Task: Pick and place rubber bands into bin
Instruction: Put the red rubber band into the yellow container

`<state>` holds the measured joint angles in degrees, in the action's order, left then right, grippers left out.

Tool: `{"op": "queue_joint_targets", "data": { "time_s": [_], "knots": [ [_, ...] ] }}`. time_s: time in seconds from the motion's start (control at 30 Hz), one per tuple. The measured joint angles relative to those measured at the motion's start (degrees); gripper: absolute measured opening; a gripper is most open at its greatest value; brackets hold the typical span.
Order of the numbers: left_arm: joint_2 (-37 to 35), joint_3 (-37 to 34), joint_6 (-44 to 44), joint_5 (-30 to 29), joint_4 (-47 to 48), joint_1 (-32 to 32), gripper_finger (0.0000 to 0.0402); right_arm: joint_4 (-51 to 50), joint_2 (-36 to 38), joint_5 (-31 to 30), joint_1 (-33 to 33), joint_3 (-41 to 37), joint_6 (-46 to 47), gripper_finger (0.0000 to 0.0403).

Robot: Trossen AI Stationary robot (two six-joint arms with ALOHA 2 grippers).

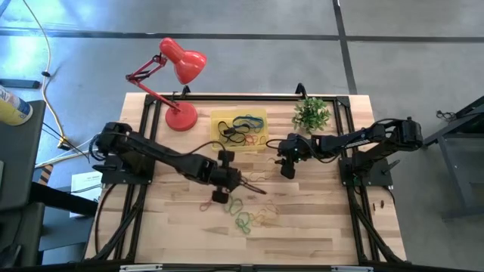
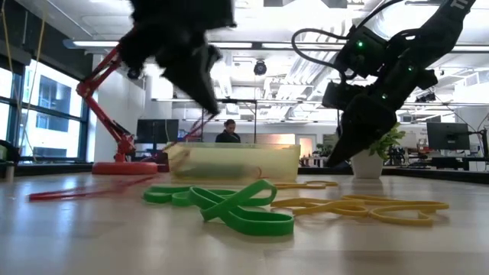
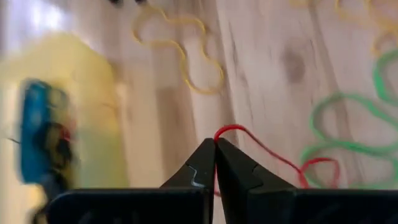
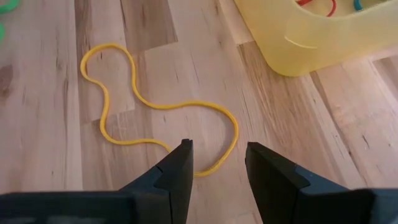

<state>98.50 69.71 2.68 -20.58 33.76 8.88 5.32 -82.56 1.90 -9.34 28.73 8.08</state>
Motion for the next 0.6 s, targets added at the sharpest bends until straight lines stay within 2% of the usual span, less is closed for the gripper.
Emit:
{"op": "queue_joint_targets", "data": {
  "time_s": [0.23, 0.37, 0.47, 0.6],
  "knots": [
    [-0.8, 14.5, 6.9, -3.8, 7.9, 0.2, 0.0000, -0.4, 0.0, 0.0, 0.0, 0.0, 0.0, 0.0138],
    [-1.3, 21.8, 11.6, -8.8, 11.2, 0.1, 0.0000, -0.4, 0.0, -0.1, 0.0, 0.0, 0.0, 0.0138],
    [-1.3, 26.0, 16.3, -12.5, 14.4, -0.8, 0.0000, -0.3, 0.0, -0.1, 0.0, 0.0, 0.4, 0.0138],
    [-1.3, 28.1, 20.1, -13.0, 15.4, -4.1, 0.0000, -0.3, 0.0, -0.1, 0.0, 0.0, 1.5, 0.0138]
  ]
}}
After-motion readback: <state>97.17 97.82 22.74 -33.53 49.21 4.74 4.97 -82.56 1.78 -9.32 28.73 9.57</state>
